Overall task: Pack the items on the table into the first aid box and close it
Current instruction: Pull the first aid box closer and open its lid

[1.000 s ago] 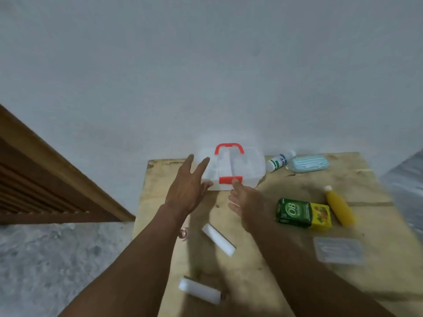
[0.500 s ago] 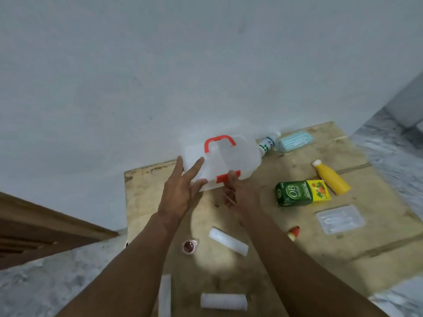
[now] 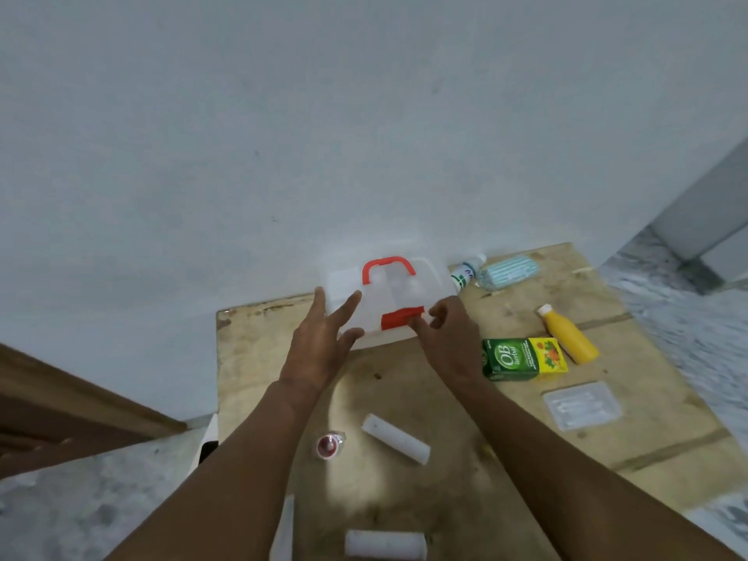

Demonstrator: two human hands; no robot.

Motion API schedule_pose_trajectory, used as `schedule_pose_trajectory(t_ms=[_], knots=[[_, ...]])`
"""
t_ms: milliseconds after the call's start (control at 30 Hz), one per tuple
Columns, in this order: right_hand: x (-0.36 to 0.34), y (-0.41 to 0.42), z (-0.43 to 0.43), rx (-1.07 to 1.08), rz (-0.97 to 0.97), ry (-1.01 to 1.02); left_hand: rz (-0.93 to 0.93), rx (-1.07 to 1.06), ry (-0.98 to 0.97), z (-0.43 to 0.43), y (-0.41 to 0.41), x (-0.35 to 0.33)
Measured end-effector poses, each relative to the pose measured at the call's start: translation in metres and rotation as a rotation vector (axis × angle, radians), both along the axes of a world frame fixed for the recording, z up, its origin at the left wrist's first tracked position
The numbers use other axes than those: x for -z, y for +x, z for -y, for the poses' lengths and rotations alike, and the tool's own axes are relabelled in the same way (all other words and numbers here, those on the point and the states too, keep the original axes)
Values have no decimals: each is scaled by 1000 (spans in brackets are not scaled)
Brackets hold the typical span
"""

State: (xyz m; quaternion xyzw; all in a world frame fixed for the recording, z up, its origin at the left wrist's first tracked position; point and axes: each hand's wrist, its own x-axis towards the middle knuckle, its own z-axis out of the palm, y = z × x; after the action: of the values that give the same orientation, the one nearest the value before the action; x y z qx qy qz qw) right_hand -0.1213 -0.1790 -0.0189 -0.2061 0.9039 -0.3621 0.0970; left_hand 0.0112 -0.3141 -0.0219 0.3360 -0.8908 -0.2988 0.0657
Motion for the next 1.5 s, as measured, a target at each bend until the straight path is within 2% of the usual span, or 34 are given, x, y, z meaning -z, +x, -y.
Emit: schedule_pose_trajectory(t_ms=[100, 200, 367, 567, 700, 767, 833, 967, 1067, 1333, 1500], knots=[[5, -24, -4, -218, -375, 106, 5, -13, 26, -1, 1, -4], [5, -38, -4, -381, -527, 127, -22, -29, 56, -2, 1, -4], [8, -55, -4, -557, -384, 69, -122, -57, 89, -10, 3, -5], [13, -74, -10, -682, -354, -38, -223, -108, 159, -16, 2, -2], [18, -78, -10, -733, -364, -149, -289, -285, 260, -20, -5, 1], [19, -80, -10, -734, -354, -164, -333, -406, 402, -24, -10, 1], [18, -81, -12, -740, -341, -169, -370, -470, 457, -27, -12, 5], [15, -83, -17, -781, -341, -187, -425, -509, 475, -41, -7, 14], [10, -81, -21, -808, -322, -114, -454, -506, 453, -51, -4, 15], [-26, -75, -24, -814, -271, -61, -405, -479, 441, -58, 0, 17], [-72, -77, -15, -787, -216, -157, -327, -439, 479, -54, 6, 13]])
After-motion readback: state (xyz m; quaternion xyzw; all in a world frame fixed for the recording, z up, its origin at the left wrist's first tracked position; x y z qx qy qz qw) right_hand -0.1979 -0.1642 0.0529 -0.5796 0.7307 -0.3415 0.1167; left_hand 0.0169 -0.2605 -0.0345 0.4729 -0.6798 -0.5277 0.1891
